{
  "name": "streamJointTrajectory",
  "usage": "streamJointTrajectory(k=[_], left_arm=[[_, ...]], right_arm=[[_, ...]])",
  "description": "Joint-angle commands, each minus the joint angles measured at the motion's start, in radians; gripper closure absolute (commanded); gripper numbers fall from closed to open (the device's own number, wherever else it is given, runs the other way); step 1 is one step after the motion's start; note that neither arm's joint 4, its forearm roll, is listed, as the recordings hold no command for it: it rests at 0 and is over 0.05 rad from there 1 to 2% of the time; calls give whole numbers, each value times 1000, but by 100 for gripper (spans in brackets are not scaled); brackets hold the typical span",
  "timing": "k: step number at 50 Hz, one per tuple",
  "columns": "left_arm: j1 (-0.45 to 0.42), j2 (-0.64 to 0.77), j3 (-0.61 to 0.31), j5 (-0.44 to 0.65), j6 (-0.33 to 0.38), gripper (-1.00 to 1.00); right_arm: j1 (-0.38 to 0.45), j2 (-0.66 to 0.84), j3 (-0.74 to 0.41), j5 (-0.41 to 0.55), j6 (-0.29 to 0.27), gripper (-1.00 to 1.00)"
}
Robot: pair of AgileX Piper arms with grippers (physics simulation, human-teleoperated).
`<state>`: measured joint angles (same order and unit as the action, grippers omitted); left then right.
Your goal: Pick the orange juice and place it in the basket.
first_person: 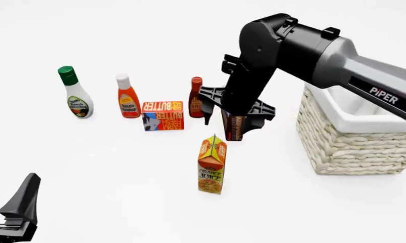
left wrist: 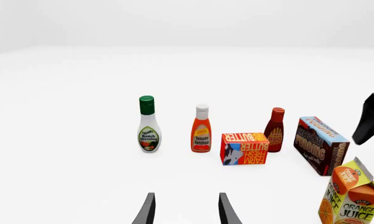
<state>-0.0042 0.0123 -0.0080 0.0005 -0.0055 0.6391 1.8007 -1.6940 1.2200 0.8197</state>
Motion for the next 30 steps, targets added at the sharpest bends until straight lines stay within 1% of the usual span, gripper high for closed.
streamJointTrajectory(k=[1, 2, 6, 7, 12, 14, 15, 17, 18, 22, 23, 24, 28, 29, 30], left_arm=[[1, 0, 2, -1, 0, -100], [1, 0, 2, -1, 0, -100], [1, 0, 2, -1, 0, -100], [1, 0, 2, -1, -1, -100], [1, 0, 2, -1, -1, -100], [2, 0, 2, -1, -1, -100], [1, 0, 2, -1, -1, -100], [1, 0, 2, -1, -1, -100], [1, 0, 2, -1, 0, -100], [1, 0, 2, -1, -1, -100], [1, 0, 2, -1, 0, -100], [1, 0, 2, -1, 0, -100], [1, 0, 2, -1, -1, -100], [1, 0, 2, -1, -1, -100], [2, 0, 2, -1, -1, -100]], right_arm=[[42, 17, -7, 0, 20, -100], [34, 20, -3, 0, 11, -100], [38, 26, -8, 0, 12, -100], [31, 29, -4, 0, 4, -100], [45, 30, -11, 0, 12, -100], [41, 32, -11, 0, 6, -100], [46, 32, -11, 0, 11, -100], [38, 34, -6, 0, 1, -100], [47, 33, -6, 0, 10, -100], [45, 33, -1, 0, 9, -100], [31, 37, 2, 0, -8, -100], [45, 37, 2, 0, 7, -100], [42, 42, -2, 0, -2, -100], [55, 42, -7, 0, 11, -100], [45, 45, -3, 0, -1, -100]])
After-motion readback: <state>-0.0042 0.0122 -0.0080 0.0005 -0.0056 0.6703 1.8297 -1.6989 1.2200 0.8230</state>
